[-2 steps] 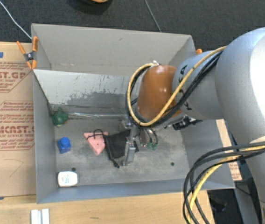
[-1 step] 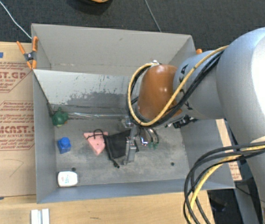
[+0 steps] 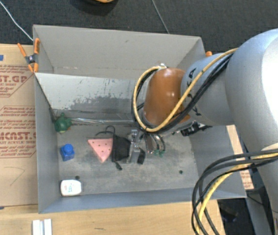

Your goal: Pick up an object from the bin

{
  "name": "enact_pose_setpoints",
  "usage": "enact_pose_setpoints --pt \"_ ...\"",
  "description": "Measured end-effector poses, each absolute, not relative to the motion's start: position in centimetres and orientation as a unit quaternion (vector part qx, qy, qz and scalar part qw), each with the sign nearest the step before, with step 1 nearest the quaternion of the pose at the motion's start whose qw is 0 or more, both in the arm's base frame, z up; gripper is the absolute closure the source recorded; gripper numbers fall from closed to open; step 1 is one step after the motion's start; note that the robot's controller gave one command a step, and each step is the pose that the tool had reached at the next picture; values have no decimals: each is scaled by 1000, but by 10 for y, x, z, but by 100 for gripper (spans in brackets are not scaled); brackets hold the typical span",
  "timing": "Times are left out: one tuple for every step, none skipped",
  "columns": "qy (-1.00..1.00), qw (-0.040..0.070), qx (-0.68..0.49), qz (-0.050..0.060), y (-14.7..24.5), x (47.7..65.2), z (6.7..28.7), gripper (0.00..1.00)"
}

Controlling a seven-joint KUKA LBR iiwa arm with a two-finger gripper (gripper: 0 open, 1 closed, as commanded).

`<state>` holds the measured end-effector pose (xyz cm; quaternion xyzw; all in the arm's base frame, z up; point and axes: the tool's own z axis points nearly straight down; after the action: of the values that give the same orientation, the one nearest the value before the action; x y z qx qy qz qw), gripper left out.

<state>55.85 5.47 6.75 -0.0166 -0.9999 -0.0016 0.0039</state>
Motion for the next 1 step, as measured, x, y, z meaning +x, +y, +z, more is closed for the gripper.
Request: enact_pose_setpoints --pt "-1000 4 -17 -2 55 558 67 100"
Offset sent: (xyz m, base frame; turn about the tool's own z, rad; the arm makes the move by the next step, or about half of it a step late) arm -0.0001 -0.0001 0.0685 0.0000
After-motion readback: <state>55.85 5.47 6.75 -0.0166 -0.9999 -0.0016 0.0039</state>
